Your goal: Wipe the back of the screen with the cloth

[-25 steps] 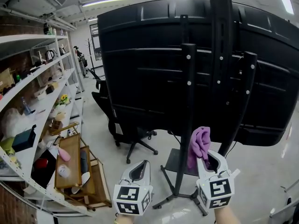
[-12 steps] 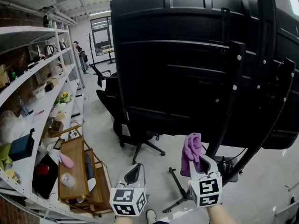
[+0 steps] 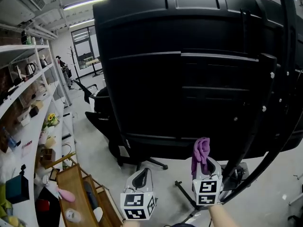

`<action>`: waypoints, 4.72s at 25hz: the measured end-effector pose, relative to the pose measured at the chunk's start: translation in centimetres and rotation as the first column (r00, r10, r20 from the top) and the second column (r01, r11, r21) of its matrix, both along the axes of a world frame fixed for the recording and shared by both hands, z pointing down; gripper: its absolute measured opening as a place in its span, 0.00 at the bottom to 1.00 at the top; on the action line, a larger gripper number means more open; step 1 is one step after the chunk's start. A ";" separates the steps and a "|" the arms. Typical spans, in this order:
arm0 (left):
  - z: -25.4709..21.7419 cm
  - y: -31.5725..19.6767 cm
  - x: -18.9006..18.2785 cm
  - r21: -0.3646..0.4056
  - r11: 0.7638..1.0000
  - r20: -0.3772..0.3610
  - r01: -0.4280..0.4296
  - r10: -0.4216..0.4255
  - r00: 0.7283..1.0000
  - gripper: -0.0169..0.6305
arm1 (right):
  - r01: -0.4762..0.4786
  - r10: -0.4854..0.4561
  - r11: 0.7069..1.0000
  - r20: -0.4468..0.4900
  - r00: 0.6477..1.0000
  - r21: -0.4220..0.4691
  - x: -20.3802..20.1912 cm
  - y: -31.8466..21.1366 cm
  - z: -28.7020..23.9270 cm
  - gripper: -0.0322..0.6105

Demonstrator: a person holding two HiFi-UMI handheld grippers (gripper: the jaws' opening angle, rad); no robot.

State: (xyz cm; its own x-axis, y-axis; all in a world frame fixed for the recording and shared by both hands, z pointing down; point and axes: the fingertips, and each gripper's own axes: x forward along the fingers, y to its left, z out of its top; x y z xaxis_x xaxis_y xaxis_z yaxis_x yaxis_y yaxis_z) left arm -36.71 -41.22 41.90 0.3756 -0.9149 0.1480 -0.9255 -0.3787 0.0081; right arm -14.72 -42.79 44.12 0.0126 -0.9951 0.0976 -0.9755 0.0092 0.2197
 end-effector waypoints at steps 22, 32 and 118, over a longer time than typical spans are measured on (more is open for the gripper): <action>0.2 -8.4 -16.3 -0.037 0.998 0.002 -0.050 0.050 0.999 0.04 | 0.179 -0.180 0.984 -0.058 0.982 -0.025 -27.9 -9.4 1.0 0.16; -0.3 -9.5 -15.3 -0.035 0.993 -0.032 -0.116 0.115 0.993 0.04 | 0.178 -0.179 0.984 0.002 0.984 0.015 -26.4 -7.9 -2.9 0.16; -37.4 -14.8 -6.6 0.303 0.922 0.001 -0.241 0.253 0.968 0.04 | 0.112 -0.047 0.918 -0.175 0.983 0.380 -21.8 -9.6 -44.9 0.16</action>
State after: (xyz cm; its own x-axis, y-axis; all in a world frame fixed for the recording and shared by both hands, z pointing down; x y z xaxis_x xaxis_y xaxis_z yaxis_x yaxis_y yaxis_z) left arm -43.34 -56.06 4.50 0.5951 -0.7922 -0.1353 -0.8036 -0.5853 -0.1078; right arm -36.55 -52.35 -0.74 -0.0849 -0.9528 -0.2915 -0.9269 -0.0318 0.3740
